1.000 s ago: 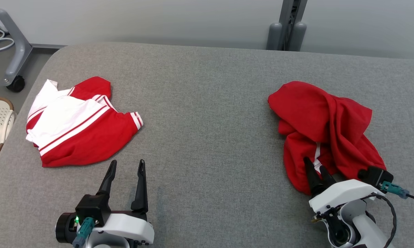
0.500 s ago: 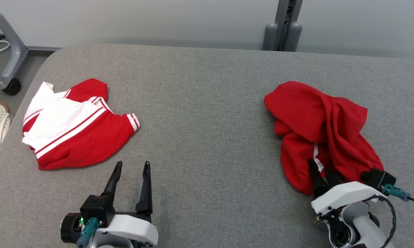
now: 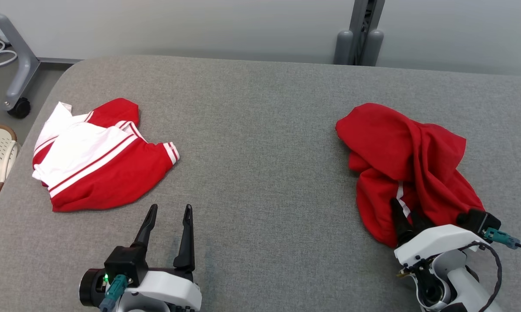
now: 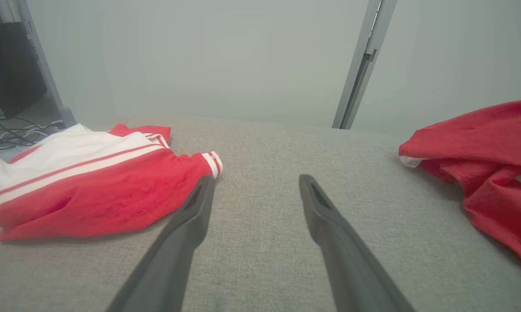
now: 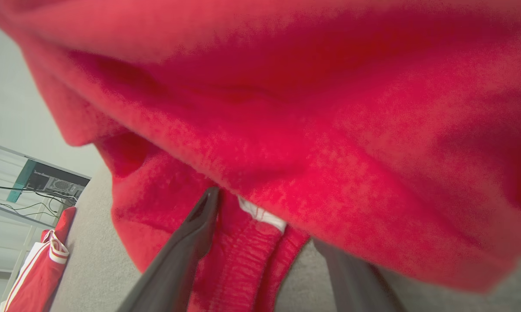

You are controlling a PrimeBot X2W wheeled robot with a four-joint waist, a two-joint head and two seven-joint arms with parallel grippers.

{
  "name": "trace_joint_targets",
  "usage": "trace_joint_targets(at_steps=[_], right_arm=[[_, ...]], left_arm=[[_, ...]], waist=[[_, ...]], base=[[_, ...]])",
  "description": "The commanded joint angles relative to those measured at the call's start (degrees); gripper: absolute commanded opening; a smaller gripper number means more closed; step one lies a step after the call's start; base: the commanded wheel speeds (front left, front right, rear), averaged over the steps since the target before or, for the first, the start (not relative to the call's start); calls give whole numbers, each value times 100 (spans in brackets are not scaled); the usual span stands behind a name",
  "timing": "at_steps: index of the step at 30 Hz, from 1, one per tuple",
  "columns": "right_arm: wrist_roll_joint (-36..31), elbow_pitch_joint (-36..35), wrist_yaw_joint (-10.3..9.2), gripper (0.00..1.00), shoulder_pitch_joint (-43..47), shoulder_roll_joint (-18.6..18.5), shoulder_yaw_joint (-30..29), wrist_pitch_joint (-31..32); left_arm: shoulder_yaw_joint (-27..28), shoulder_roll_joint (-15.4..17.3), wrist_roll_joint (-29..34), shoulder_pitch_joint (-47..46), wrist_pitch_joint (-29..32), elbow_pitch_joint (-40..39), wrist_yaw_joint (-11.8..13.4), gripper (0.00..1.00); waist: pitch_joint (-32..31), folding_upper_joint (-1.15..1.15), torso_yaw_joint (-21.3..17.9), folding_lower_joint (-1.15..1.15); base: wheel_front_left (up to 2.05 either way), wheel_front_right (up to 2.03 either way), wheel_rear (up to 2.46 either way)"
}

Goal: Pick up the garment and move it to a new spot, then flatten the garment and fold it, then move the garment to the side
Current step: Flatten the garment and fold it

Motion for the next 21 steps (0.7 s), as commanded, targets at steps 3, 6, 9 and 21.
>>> trace_joint_targets(at_steps=[3,6,9,21], right_arm=[[80,-33,-13,46,-1,28,91,-15],[88,-142,-13,0,-20,19,161,-93],[83,-220,-13,0,-14,4,203,-163],[-72,-663,-13,0,133,-134,339,-320]], left_arm=[[19,22,34,-65,-9,18,-10,100],[32,22,42,-64,-9,33,-10,100],[53,22,42,-55,-9,49,2,100],[122,22,-73,105,-9,55,27,100]], waist=[[1,0,36,0],[-2,0,54,0],[-23,0,45,0],[-400,0,-231,0]], base=[[0,0,0],[0,0,0],[0,0,0],[0,0,0]])
